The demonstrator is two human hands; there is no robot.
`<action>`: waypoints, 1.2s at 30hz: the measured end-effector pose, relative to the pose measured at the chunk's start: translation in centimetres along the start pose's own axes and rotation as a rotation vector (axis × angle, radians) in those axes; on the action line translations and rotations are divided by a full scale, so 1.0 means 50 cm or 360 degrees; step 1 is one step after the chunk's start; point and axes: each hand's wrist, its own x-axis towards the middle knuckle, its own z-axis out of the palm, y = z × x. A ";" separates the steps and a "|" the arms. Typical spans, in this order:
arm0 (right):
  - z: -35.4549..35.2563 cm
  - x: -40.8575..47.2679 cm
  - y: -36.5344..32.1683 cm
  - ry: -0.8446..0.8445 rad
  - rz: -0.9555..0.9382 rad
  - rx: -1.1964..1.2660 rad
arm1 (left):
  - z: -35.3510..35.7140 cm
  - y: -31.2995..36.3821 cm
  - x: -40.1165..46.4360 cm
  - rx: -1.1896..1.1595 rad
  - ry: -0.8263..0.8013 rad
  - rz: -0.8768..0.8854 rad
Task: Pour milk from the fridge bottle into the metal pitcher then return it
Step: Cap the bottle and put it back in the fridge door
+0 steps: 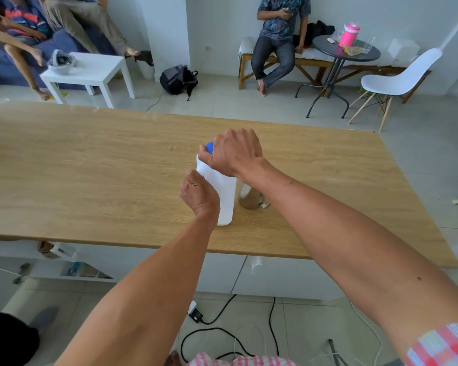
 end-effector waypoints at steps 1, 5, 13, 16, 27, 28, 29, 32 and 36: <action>0.001 -0.001 -0.001 -0.0004 0.0018 0.0011 | -0.001 0.002 -0.002 -0.0014 -0.0007 -0.0001; 0.002 -0.007 0.007 -0.0038 0.0062 0.0090 | -0.010 0.005 -0.003 0.0027 -0.0089 0.0006; 0.059 -0.105 0.003 0.0235 0.0974 0.1455 | -0.040 0.019 -0.004 0.0022 -0.0377 -0.0058; 0.128 -0.182 -0.044 0.0413 0.1348 0.1949 | -0.052 0.021 0.001 -0.0011 -0.0500 -0.0117; 0.236 -0.224 -0.126 -0.0339 0.1690 0.2774 | -0.092 0.034 0.023 -0.0155 -0.0819 -0.0089; 0.231 -0.222 -0.131 -0.0331 0.1687 0.2793 | -0.098 0.035 0.025 -0.0165 -0.0830 -0.0100; 0.225 -0.219 -0.135 -0.0324 0.1688 0.2801 | -0.103 0.037 0.027 -0.0171 -0.0840 -0.0105; 0.208 -0.212 -0.144 -0.0298 0.1680 0.2788 | -0.119 0.049 0.029 -0.0222 -0.0871 -0.0132; 0.189 -0.213 -0.153 -0.0261 0.1603 0.2741 | -0.141 0.078 0.024 -0.0236 -0.0880 -0.0136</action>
